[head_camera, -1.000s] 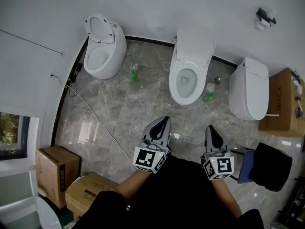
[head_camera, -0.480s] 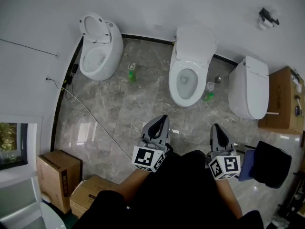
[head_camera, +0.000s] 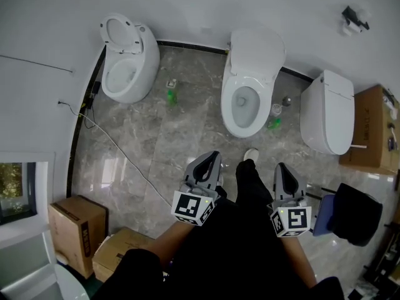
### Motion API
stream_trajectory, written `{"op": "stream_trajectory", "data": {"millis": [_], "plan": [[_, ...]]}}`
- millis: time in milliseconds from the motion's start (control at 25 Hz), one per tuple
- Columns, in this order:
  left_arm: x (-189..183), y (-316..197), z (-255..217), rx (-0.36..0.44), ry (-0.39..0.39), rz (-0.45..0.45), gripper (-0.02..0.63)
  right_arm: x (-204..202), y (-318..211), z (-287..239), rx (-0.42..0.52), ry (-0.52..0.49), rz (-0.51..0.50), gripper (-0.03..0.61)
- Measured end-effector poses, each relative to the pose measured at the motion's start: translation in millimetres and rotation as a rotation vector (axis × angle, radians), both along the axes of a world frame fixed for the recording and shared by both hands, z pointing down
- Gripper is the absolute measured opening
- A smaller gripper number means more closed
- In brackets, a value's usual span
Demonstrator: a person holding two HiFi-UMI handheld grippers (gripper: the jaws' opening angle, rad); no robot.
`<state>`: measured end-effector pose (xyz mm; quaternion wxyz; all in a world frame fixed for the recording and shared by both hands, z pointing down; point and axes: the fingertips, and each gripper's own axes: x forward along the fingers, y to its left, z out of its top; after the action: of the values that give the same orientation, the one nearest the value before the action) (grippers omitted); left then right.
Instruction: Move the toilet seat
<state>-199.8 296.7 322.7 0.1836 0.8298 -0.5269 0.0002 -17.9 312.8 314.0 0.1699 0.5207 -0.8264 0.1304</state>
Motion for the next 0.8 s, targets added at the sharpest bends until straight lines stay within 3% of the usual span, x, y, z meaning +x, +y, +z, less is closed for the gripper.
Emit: {"op": "stream_trajectory", "data": {"millis": [200,360,600,800], "plan": [[1,-12,19,-0.019,-0.046,-0.025,0.015,-3,-23,16,-0.029,-0.024,-0.054,0.029],[8,-31,39,-0.061,-0.088,-0.035,0.015,14,-54,38,-0.063,-0.027,-0.035,0.029],[11,-82,79,-0.115,-0.183,-0.051,0.015,37,-133,74,-0.076,-0.003,-0.019,0.029],[38,-124,117,-0.223,-0.17,-0.037,0.015,72,-168,119,-0.198,0.001,0.038,0.029]]}}
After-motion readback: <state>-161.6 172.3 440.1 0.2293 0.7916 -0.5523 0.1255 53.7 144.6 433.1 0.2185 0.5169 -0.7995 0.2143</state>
